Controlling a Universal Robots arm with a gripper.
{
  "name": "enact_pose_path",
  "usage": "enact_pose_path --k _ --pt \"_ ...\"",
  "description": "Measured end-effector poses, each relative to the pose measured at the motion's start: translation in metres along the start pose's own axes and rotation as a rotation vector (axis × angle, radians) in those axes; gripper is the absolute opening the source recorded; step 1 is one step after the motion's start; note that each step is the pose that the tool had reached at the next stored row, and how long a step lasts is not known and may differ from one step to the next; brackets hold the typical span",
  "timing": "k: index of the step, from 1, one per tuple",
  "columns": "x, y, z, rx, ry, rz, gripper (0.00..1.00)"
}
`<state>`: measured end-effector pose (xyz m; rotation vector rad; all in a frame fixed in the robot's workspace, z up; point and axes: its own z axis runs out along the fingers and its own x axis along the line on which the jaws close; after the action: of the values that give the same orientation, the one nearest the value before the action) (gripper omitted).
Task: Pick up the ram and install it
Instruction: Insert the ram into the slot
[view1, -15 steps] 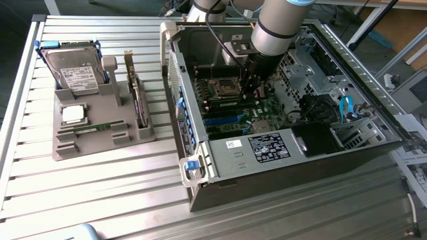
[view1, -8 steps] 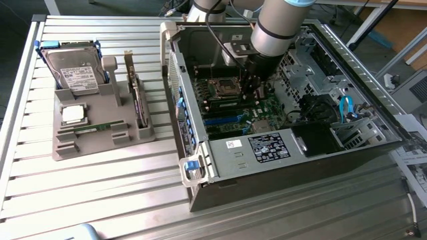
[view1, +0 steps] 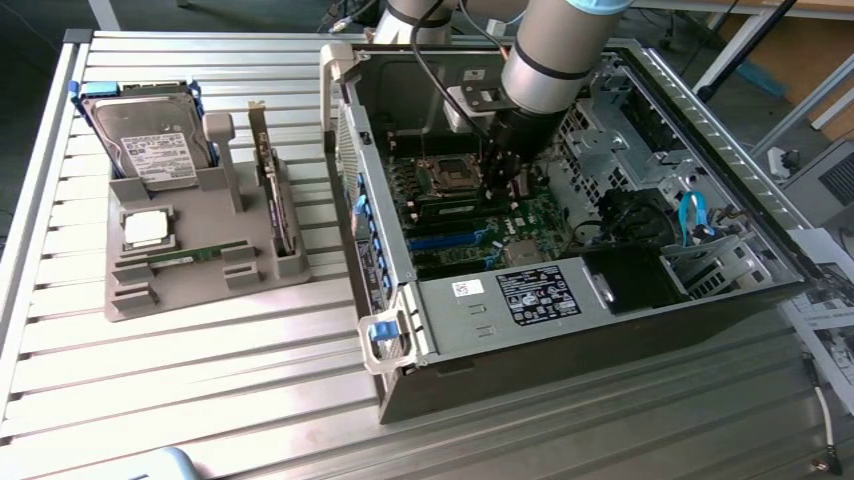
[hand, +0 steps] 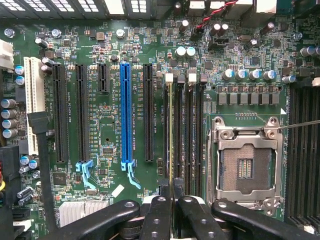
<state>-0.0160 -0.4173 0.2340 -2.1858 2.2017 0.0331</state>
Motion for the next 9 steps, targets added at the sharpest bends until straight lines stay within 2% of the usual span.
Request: enact_pose_path --k 3,4,6,7,9 --pt "0.0000 0.0000 0.0000 0.0000 0.0001 0.000 0.13" --pt "0.0000 0.0000 0.0000 0.0001 0.0000 0.000 0.19" --pt "0.0000 0.0000 0.0000 0.0000 0.0000 0.000 0.19" --pt "0.0000 0.0000 0.0000 0.0000 0.0000 0.000 0.25" --pt "0.0000 0.0000 0.0000 0.0000 -0.0001 0.000 0.25"
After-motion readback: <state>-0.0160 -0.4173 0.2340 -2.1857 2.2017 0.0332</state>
